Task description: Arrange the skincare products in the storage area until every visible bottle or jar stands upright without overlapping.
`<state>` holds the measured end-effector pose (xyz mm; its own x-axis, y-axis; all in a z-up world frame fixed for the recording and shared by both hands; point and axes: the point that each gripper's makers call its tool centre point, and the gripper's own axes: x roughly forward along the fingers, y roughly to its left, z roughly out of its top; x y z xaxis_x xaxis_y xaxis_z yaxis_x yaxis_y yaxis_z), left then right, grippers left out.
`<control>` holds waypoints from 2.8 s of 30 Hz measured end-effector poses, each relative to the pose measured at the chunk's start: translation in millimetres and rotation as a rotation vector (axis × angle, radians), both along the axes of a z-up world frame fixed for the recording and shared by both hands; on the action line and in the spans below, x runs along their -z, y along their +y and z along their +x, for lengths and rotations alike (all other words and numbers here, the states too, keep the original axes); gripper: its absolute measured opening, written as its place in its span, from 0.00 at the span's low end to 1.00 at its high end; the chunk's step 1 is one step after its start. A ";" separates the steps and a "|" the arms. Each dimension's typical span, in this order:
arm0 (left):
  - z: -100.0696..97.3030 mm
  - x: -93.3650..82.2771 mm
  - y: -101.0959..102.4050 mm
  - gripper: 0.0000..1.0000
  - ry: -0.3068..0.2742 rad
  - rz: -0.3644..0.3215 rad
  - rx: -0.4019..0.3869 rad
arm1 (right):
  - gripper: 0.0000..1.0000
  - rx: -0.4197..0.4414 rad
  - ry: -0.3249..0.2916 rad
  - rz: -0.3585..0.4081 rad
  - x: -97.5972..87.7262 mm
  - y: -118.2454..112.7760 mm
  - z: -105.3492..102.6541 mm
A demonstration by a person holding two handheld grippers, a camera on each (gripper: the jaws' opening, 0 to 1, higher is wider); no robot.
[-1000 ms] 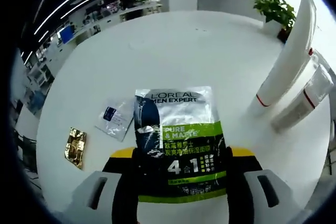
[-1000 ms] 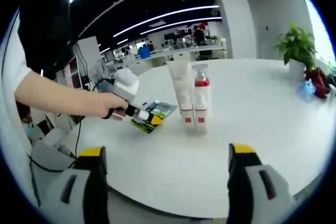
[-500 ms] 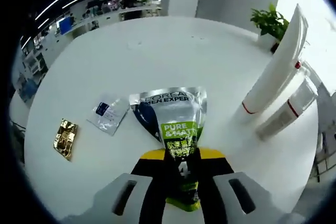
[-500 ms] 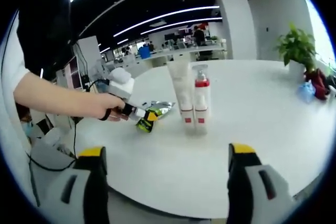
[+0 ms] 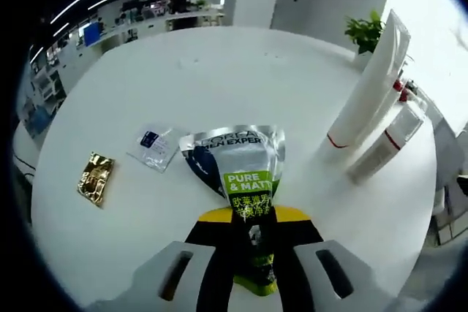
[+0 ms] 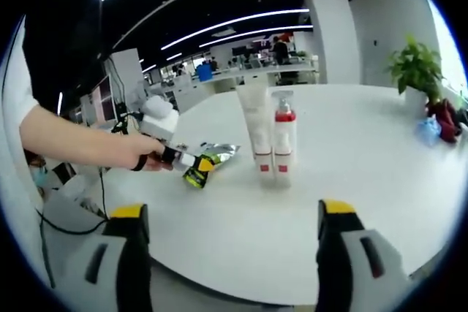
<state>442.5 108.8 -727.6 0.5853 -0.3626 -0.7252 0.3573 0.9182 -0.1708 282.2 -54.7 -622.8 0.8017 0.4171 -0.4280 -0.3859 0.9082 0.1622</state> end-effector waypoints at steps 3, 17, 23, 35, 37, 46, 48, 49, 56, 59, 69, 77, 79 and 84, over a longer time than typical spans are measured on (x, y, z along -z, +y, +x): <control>-3.7 -5.7 0.4 0.13 -0.014 -0.008 0.004 | 0.96 -0.006 -0.003 0.000 -0.4 1.1 -0.2; -28.3 -41.5 -7.6 0.13 -0.095 -0.051 0.049 | 0.94 -0.031 -0.015 0.006 -2.7 5.4 -1.9; -37.9 -53.4 -9.8 0.13 -0.123 -0.066 0.073 | 0.93 -0.052 -0.018 0.009 -3.8 9.1 -3.2; -66.6 -79.9 -15.3 0.14 -0.183 -0.093 0.107 | 0.90 -0.086 -0.026 0.025 -5.8 15.2 -5.8; -70.6 -82.2 -15.4 0.14 -0.190 -0.096 0.111 | 0.89 -0.094 -0.023 0.031 -5.9 16.8 -6.8; -99.8 -99.7 -20.9 0.14 -0.233 -0.117 0.151 | 0.79 -0.144 -0.014 0.036 -5.8 25.1 -12.6; -106.0 -102.8 -22.3 0.14 -0.241 -0.123 0.159 | 0.77 -0.152 -0.013 0.031 -5.7 26.3 -13.5; -109.4 -104.6 -23.2 0.14 -0.244 -0.131 0.163 | 0.77 -0.154 -0.014 0.028 -5.6 26.5 -13.6; -123.9 -115.1 -30.5 0.14 -0.259 -0.179 0.181 | 0.72 -0.181 0.009 0.097 -9.4 31.6 -17.4; -130.9 -118.4 -36.1 0.14 -0.258 -0.204 0.198 | 0.68 -0.188 0.028 0.134 -10.0 32.9 -18.8; -146.2 -125.4 -52.0 0.14 -0.254 -0.257 0.258 | 0.55 -0.220 0.021 0.332 -35.9 54.1 -5.9; -160.0 -137.0 -61.1 0.14 -0.261 -0.297 0.305 | 0.45 -0.170 0.004 0.498 -55.1 66.9 24.7; -162.2 -138.6 -62.4 0.14 -0.262 -0.301 0.315 | 0.40 -0.159 0.007 0.531 -57.8 69.8 28.9; -165.0 -140.5 -62.7 0.14 -0.263 -0.313 0.319 | 0.29 -0.140 0.015 0.569 -59.4 70.1 32.3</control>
